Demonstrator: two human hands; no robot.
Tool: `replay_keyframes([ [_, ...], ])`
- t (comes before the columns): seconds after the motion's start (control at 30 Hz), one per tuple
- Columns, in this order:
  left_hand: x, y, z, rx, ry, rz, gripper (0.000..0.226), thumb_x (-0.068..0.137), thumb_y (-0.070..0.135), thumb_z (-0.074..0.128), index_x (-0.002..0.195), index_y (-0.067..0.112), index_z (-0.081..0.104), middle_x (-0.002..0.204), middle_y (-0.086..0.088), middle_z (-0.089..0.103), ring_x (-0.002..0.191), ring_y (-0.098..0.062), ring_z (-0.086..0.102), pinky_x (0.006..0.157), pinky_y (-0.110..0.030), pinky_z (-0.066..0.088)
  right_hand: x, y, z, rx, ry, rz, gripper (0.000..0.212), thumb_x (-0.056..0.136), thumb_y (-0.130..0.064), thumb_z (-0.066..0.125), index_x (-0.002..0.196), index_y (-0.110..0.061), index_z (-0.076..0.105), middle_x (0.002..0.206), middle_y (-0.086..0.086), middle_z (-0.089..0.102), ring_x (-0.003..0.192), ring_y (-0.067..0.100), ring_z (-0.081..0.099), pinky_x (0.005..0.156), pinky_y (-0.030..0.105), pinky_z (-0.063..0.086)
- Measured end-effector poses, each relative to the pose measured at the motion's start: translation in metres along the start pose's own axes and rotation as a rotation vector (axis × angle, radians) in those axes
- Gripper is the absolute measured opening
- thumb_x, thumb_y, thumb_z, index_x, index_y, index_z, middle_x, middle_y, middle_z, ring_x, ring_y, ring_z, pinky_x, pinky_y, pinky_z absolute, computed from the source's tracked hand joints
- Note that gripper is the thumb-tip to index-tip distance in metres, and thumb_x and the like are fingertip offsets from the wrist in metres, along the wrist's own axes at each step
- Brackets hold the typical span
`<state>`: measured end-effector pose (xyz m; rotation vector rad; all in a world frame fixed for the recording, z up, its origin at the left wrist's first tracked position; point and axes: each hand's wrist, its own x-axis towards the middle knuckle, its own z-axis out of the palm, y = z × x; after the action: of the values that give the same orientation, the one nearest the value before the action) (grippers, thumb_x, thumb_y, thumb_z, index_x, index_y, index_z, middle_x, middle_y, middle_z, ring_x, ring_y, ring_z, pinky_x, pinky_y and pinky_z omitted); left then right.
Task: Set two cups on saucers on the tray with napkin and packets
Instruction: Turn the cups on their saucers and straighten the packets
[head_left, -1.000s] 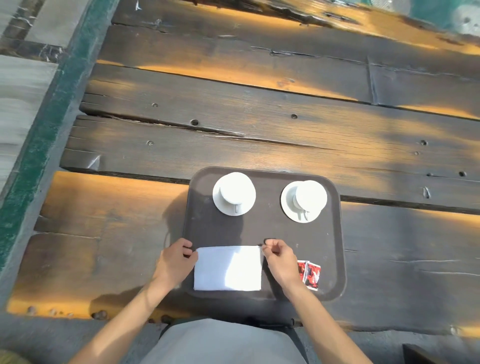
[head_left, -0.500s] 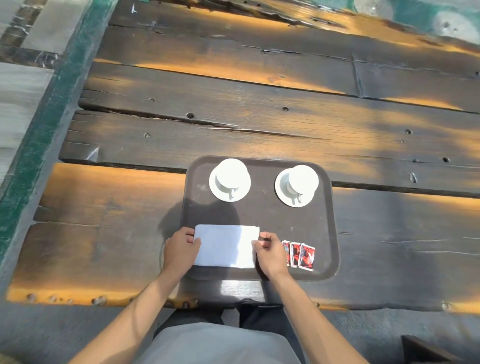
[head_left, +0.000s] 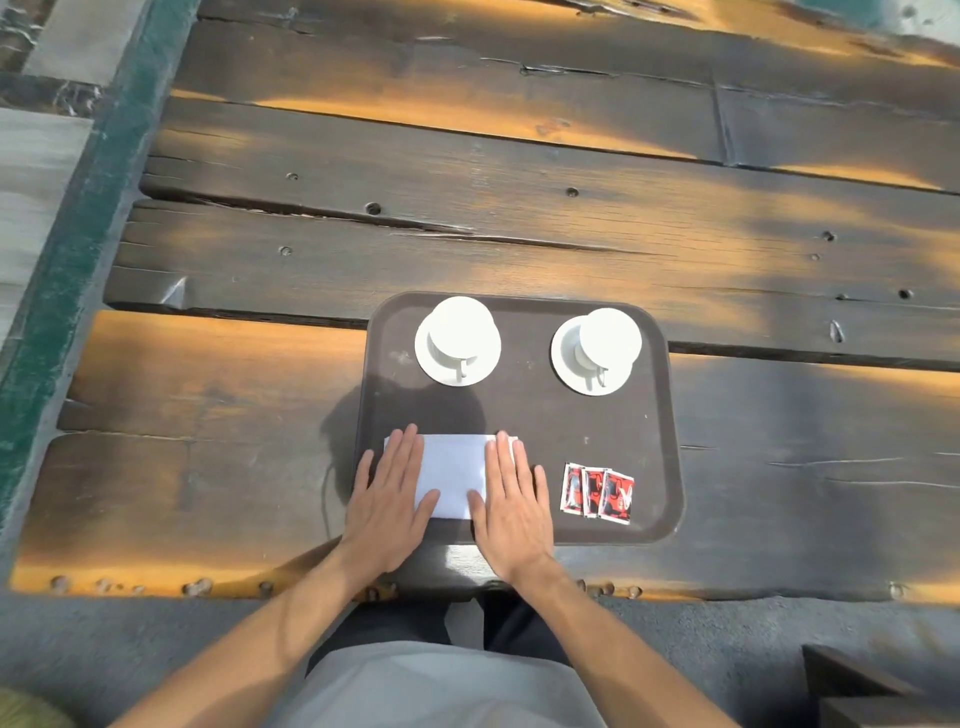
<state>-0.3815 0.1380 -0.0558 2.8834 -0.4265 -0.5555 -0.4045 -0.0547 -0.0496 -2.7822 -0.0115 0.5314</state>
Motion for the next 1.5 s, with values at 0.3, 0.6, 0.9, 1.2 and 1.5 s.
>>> replay_keyframes([
  [0.3,-0.001,0.002,0.003,0.007,-0.099,-0.081,0.075,0.098,0.057,0.004,0.159,0.013,-0.005,0.168,-0.004,-0.01,0.155,-0.022,-0.009,0.123,-0.048,-0.005,0.003,0.008,-0.005,0.08,-0.131,-0.02,0.071,0.107,-0.047,0.019,0.16,-0.016,-0.015,0.166,-0.002,-0.029,0.152,0.014,-0.029,0.127,0.042,-0.008],
  [0.6,-0.001,0.085,-0.042,-0.434,0.134,-0.068,0.032,0.095,0.023,0.045,0.121,0.019,0.062,0.127,0.004,0.06,0.117,-0.022,0.057,0.098,-0.039,0.035,-0.034,0.095,-0.054,0.534,0.345,0.438,0.035,0.099,-0.02,0.056,0.134,-0.016,0.056,0.138,0.006,0.049,0.131,0.027,0.047,0.11,0.039,0.04],
  [0.9,0.051,0.208,-0.015,-0.596,-0.102,-0.339,0.044,0.092,0.037,0.066,0.126,0.013,0.053,0.12,-0.005,0.058,0.104,-0.021,0.061,0.087,-0.031,0.049,-0.034,0.156,-0.07,0.472,0.091,0.493,0.053,0.093,-0.05,0.063,0.135,-0.023,0.046,0.127,0.001,0.05,0.111,0.023,0.061,0.085,0.04,0.053],
  [1.2,0.054,0.233,0.005,-0.627,0.023,-0.494,0.037,0.082,0.03,0.078,0.109,0.018,0.055,0.1,0.0,0.065,0.09,-0.02,0.064,0.079,-0.04,0.055,-0.026,0.167,-0.067,0.431,0.003,0.332,0.05,0.092,-0.042,0.067,0.134,-0.022,0.047,0.128,0.001,0.049,0.106,0.023,0.063,0.077,0.035,0.052],
  [1.5,0.053,0.249,0.011,-0.877,0.052,-0.618,0.027,0.082,0.015,0.076,0.106,0.016,0.064,0.095,0.002,0.073,0.089,-0.019,0.071,0.086,-0.039,0.056,-0.02,0.185,-0.068,0.629,-0.019,0.231,0.051,0.093,-0.029,0.07,0.14,-0.021,0.051,0.126,0.003,0.051,0.104,0.019,0.064,0.095,0.035,0.053],
])
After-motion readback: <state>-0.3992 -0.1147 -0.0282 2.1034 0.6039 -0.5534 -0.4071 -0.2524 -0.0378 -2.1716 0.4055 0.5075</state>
